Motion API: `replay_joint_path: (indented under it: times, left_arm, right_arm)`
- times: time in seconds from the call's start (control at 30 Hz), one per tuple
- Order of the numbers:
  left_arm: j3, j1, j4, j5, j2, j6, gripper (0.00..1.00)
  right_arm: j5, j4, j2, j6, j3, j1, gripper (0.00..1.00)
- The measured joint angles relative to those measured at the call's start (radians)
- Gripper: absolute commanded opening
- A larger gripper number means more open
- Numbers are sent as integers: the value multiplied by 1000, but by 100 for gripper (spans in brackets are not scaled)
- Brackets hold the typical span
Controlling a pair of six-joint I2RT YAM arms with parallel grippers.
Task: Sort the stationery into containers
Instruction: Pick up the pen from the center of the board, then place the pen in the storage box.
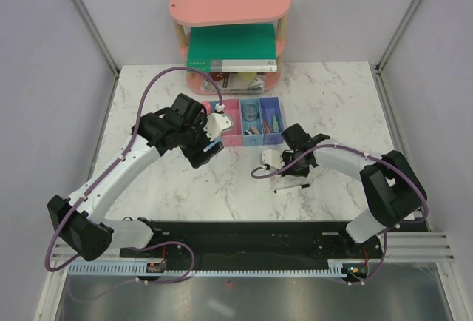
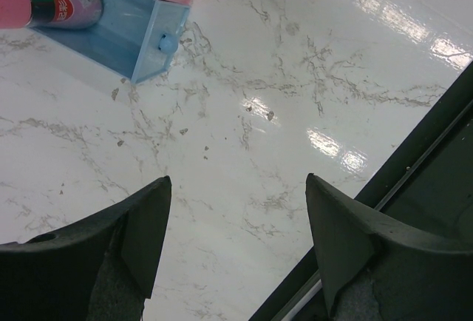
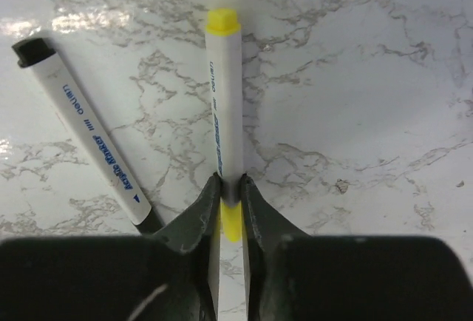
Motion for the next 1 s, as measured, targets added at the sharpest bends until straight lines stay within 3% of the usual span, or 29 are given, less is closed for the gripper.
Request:
replay_joint_path:
  times: [0.33,0.77,1.0]
  left_arm:
    - [-19,3,1,-11,-20,2,80]
    - [-59,4,34,-72,-127,22,80]
    - [-65,7,113,-116,-219,24,80]
  right_arm:
    - [22,8,8,183,45,21,0]
    - [-188,-154,-51,486,438,21,0]
    - [-352,-53,132,703,612,23,0]
